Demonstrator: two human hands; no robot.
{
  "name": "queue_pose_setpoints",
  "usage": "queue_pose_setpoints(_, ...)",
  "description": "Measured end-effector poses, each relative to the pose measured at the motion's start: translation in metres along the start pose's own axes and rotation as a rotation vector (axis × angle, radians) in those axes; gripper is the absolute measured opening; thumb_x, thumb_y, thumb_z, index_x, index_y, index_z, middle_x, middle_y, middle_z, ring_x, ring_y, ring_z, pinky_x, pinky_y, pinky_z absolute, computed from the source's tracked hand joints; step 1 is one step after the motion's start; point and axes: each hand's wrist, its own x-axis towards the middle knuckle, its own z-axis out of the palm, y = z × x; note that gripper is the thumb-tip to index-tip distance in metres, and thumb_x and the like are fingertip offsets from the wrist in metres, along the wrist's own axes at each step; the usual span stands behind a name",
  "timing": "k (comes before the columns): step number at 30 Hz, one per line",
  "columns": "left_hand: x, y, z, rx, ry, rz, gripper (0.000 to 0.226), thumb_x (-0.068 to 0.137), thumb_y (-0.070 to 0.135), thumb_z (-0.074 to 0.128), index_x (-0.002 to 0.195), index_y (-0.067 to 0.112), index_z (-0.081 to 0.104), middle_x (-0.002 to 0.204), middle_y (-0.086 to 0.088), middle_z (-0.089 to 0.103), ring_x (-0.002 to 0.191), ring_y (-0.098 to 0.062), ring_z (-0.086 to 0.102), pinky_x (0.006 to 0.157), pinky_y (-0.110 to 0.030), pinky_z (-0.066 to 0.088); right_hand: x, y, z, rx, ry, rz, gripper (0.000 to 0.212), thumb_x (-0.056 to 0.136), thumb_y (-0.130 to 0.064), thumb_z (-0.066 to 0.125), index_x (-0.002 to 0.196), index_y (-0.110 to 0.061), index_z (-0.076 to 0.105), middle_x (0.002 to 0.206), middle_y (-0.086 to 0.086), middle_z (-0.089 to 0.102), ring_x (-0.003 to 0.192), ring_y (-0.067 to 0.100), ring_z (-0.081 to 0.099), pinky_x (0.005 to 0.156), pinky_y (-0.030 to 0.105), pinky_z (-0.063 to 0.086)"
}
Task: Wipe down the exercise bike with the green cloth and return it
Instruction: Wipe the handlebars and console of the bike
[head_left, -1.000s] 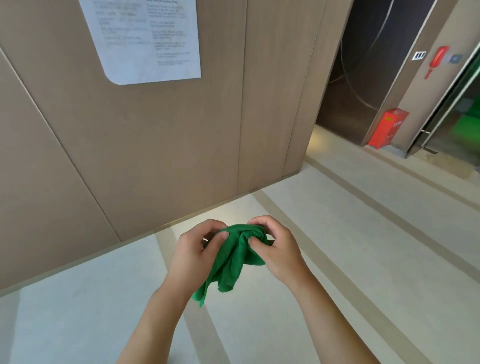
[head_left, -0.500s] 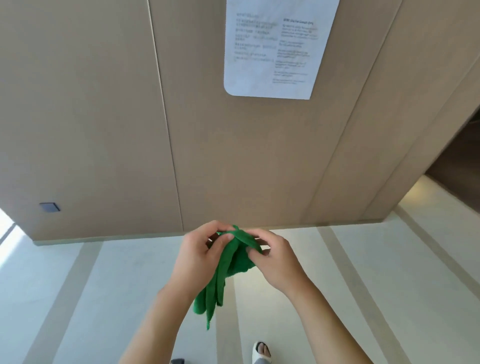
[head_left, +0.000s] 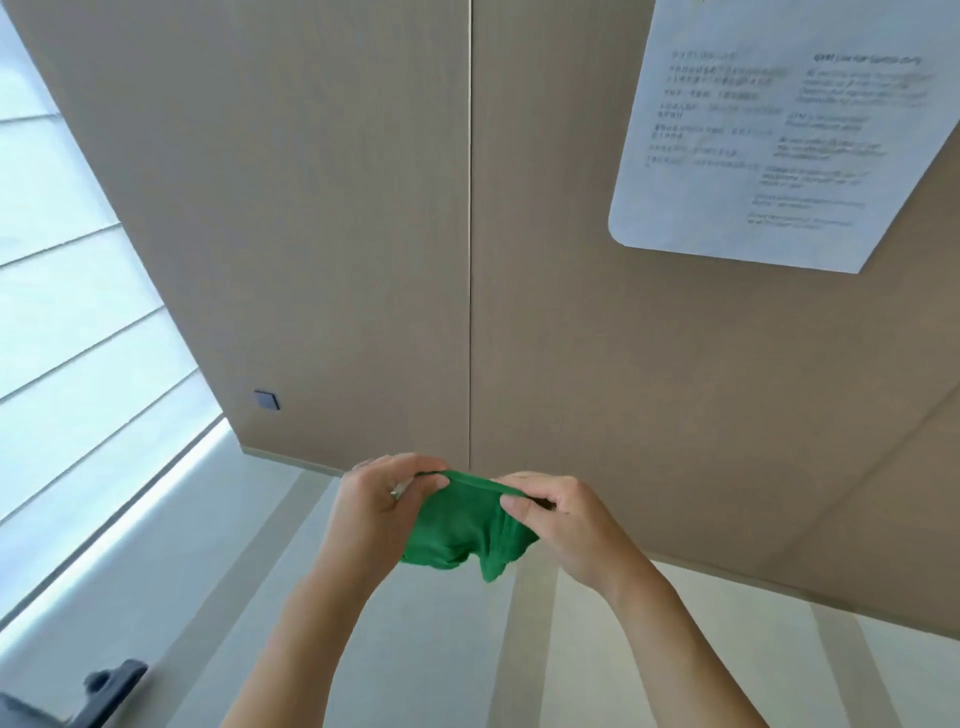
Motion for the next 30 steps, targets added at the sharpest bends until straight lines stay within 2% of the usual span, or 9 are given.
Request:
queue_pose_setpoints(5,0.040,0.014,0.034,0.034,0.088,0.016,0.030,0.097,0.005,0.069,0.089,0.033,0.076,0.089,0.015,0.076,0.088,-0.012,0.070,0.074,-0.016,0.051,0.047,0.013,-0.043,0.012,0.014,-0.022,0.020,0.106,-0.031,0.058,0.109,-0.030,0.078,0.099,-0.004,0.079,0.093,0.018,0.075,0.083,0.044,0.063)
queue_pose_setpoints(9,0.061,0.019,0.048,0.090,0.171,0.032,0.029,0.098,0.000,0.064,0.093,0.028,0.074,0.091,0.017,0.072,0.090,-0.010,0.067,0.073,-0.012,0.047,0.070,0.028,-0.054,-0.027,0.030,-0.063,0.028,0.097,-0.054,0.061,0.095,-0.027,0.070,0.072,-0.001,0.066,0.061,0.014,0.057,0.059,0.036,0.047)
queue_pose_setpoints(12,0.082,0.020,0.051,0.130,0.205,0.059,0.028,0.099,-0.002,0.062,0.094,0.024,0.074,0.093,0.014,0.072,0.093,-0.010,0.068,0.078,-0.012,0.047,0.085,0.042,-0.065,0.001,-0.069,-0.039,0.014,0.091,-0.044,0.075,0.101,-0.034,0.071,0.089,-0.011,0.075,0.078,0.006,0.071,0.068,0.026,0.059)
queue_pose_setpoints(15,0.103,0.018,0.052,0.153,0.221,0.078,0.028,0.100,-0.002,0.060,0.095,0.022,0.073,0.091,0.011,0.071,0.090,-0.013,0.067,0.078,-0.016,0.048,0.105,0.060,-0.081,-0.200,-0.146,0.016,0.018,0.089,-0.029,0.075,0.097,-0.045,0.072,0.093,-0.019,0.072,0.081,0.000,0.067,0.069,0.019,0.053)
queue_pose_setpoints(18,0.119,0.009,0.038,0.105,0.315,0.020,0.025,0.101,0.008,0.060,0.096,0.030,0.071,0.092,0.008,0.073,0.087,-0.016,0.069,0.076,-0.025,0.052,0.117,0.075,-0.079,-0.172,-0.135,0.123,0.014,0.090,-0.028,0.066,0.083,-0.038,0.073,0.081,-0.010,0.068,0.066,0.007,0.062,0.066,0.036,0.052)
queue_pose_setpoints(20,0.130,0.000,0.025,0.070,0.384,-0.008,0.020,0.100,0.016,0.059,0.098,0.032,0.072,0.093,0.007,0.075,0.088,-0.019,0.071,0.076,-0.029,0.055,0.127,0.081,-0.076,-0.137,-0.123,0.168,0.015,0.091,-0.028,0.061,0.089,-0.034,0.074,0.081,-0.005,0.071,0.070,0.021,0.066,0.067,0.044,0.054)
queue_pose_setpoints(23,0.144,-0.018,0.009,0.070,0.431,-0.031,0.020,0.099,0.021,0.057,0.097,0.037,0.070,0.092,0.012,0.074,0.082,-0.011,0.069,0.070,-0.019,0.053,0.148,0.083,-0.069,-0.082,-0.133,0.179,0.022,0.100,-0.021,0.054,0.098,-0.033,0.073,0.087,0.003,0.075,0.072,0.035,0.066,0.065,0.040,0.045)
queue_pose_setpoints(28,0.159,-0.081,-0.033,0.113,0.482,-0.171,0.022,0.103,0.014,0.060,0.095,0.033,0.068,0.086,0.010,0.069,0.079,-0.024,0.066,0.070,-0.035,0.051,0.207,0.061,-0.042,-0.051,-0.071,0.129,0.012,0.103,-0.025,0.060,0.099,-0.034,0.067,0.095,-0.009,0.077,0.083,0.012,0.074,0.079,0.038,0.059)
queue_pose_setpoints(30,0.166,-0.111,-0.058,0.126,0.524,-0.226,0.026,0.102,0.014,0.061,0.091,0.037,0.067,0.087,0.013,0.069,0.079,-0.023,0.067,0.070,-0.035,0.051,0.238,0.045,-0.026,0.045,-0.060,0.117,0.015,0.102,-0.020,0.066,0.099,-0.034,0.068,0.105,-0.006,0.080,0.092,0.017,0.077,0.084,0.043,0.062)
